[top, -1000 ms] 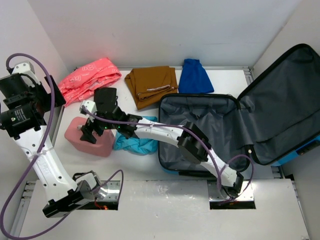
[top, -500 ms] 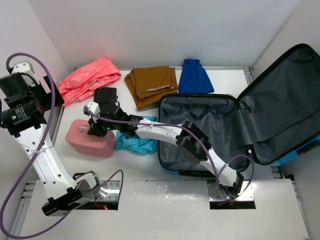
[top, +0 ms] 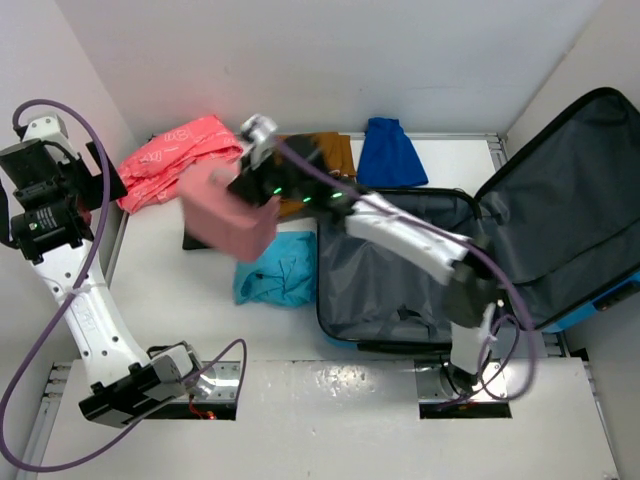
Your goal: Pack the luggage
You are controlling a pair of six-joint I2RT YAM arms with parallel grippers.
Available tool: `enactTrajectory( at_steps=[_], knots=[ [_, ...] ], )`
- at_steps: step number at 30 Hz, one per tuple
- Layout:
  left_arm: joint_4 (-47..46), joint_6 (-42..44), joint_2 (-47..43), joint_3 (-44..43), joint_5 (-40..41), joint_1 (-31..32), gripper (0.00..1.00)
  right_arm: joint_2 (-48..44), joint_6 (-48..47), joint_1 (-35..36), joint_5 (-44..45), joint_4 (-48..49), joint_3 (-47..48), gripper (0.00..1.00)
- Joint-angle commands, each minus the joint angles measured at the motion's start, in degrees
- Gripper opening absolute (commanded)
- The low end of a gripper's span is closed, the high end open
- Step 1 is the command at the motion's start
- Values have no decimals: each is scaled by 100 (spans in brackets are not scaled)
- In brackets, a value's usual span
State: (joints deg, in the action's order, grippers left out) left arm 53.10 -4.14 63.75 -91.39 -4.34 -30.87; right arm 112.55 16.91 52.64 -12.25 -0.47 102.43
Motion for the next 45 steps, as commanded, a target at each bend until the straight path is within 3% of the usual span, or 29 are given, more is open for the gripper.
enactTrajectory(
  at_steps=[1, 7, 11, 18, 29, 39, 45],
  knots=[
    [-686, -192, -3, 131, -304, -68, 100, -1584, -169, -360, 1109, 514, -440, 0],
    [-1574, -350, -3, 315, -374, -68, 100, -3282, -451, -1475, 2366, 66, -2086, 0],
    [-1698, -473, 146, 315, -515, 37, 100, -4161, -522, -2143, 2596, -286, -3026, 0],
    [-1918, -526, 200, 587, -401, 468, 100, -5567, 198, -3277, 2746, -709, -4705, 0],
    [-1970, -474, 200, 640, -190, 705, 100, -5833, 656, -4946, 2096, -437, -5803, 0],
    [-2023, -421, 261, 693, -76, 705, 100, -5613, 366, -5747, 1034, 212, -6332, 0],
    [-2023, -368, 314, 745, -76, 705, 100, -5586, -441, -5941, 199, 776, -6894, 0]
  ],
)
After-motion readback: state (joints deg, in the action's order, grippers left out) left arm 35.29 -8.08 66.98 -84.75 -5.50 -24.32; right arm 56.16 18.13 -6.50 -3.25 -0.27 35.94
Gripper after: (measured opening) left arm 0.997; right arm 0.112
